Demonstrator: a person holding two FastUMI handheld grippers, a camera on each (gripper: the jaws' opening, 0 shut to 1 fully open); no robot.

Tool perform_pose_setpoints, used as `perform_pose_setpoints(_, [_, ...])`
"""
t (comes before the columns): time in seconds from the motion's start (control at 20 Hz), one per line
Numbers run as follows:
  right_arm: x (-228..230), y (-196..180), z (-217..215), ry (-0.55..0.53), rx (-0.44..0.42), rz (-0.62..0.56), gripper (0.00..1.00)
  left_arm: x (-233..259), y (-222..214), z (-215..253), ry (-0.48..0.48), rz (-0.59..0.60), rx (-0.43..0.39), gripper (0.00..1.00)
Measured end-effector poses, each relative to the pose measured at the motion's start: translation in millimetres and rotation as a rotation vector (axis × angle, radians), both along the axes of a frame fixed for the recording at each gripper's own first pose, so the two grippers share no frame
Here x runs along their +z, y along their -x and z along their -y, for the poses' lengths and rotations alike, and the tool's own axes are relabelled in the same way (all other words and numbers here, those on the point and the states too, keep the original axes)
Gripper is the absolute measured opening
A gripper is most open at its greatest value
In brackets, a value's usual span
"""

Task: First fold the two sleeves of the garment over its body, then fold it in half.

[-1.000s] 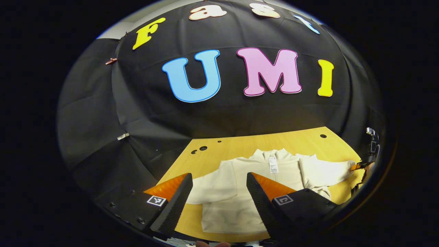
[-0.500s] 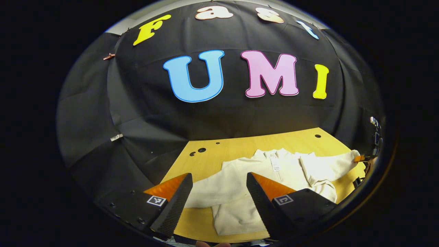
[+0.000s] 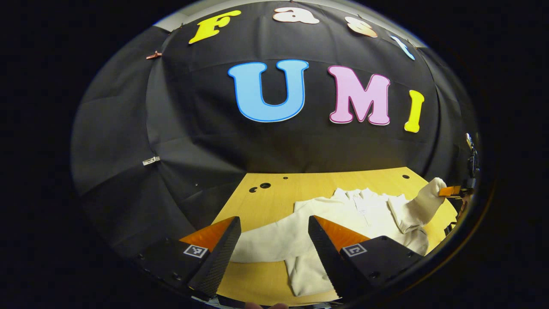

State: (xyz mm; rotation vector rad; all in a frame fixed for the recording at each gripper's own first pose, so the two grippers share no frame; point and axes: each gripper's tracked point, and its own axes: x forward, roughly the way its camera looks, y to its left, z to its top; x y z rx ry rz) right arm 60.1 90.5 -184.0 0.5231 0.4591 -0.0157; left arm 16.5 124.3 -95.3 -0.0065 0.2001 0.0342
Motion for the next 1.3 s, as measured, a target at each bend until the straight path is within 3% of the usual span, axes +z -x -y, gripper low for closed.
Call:
perform_pose_setpoints(0.35, [31.3, -15.9, -136.2, -0.058, 0.174, 0.065, 0.08, -18.6, 0.6, -52.3, 0.016, -0.014, 0.032, 0.98])
perform_pose_setpoints(0.7, [-2.8, -21.9, -250.7, -0.060, 0.300, 0.003, 0.08, -56.5, -5.6, -101.8, 0.054, -0.064, 0.071, 0.98])
perform_pose_setpoints(1.1, [-63.5, -19.6, -313.0, -0.018, 0.380, -0.132, 0.08, -104.0, -34.3, -124.7, 0.115, -0.128, 0.087, 0.98])
perform_pose_setpoints(1.3, [-74.6, -12.8, -330.5, -0.068, 0.401, -0.176, 0.18, -121.7, -46.9, -128.1, 0.160, -0.163, 0.081, 0.99])
